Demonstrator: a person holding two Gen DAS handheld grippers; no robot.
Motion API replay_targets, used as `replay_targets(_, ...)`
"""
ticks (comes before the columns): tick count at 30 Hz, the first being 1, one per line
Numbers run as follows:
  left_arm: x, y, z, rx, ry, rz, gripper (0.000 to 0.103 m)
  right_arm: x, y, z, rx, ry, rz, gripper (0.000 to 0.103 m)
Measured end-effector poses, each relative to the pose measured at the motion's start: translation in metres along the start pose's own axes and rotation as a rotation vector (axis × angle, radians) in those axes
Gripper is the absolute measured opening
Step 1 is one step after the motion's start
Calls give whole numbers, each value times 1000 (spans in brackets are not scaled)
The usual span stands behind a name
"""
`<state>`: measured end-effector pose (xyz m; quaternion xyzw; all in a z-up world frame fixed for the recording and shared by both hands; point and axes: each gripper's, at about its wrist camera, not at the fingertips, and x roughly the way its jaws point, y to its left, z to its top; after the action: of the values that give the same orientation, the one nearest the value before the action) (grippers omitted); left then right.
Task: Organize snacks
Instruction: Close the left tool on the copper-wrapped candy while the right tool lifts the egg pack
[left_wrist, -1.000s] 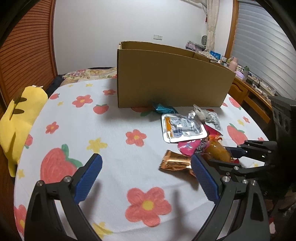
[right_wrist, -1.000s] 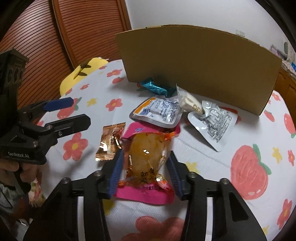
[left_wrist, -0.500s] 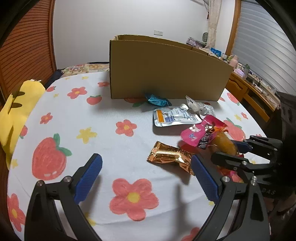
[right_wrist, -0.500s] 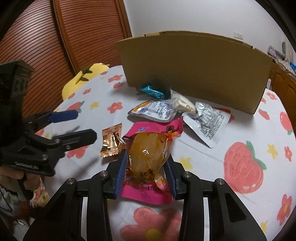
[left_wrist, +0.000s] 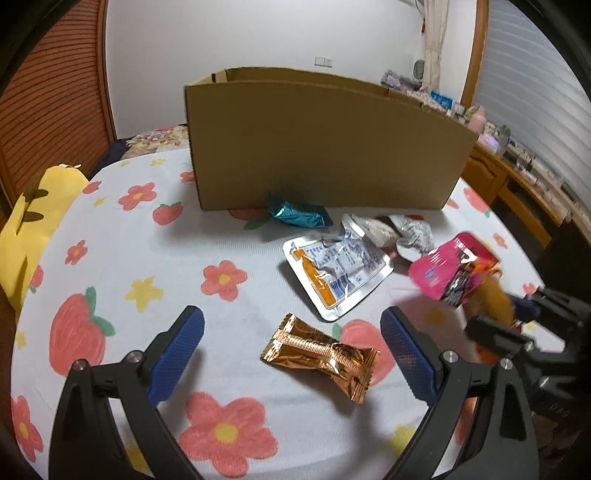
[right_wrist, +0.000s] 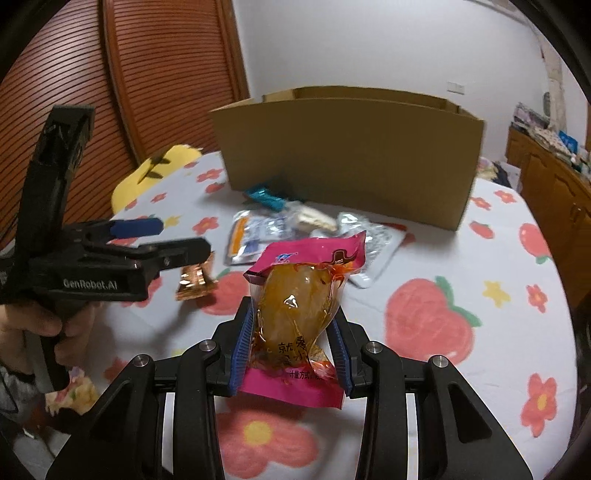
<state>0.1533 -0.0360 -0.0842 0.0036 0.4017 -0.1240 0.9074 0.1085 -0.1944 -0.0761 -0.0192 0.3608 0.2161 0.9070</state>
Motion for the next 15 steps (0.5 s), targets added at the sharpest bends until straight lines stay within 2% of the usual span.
replay_targets(8,11,0,-4,28,47,49,95,2,-13,-1,21,-11,-29,38)
replay_targets(15,10,9,-14,21,75,42,92,6,-16,-3,24,1,-40,38)
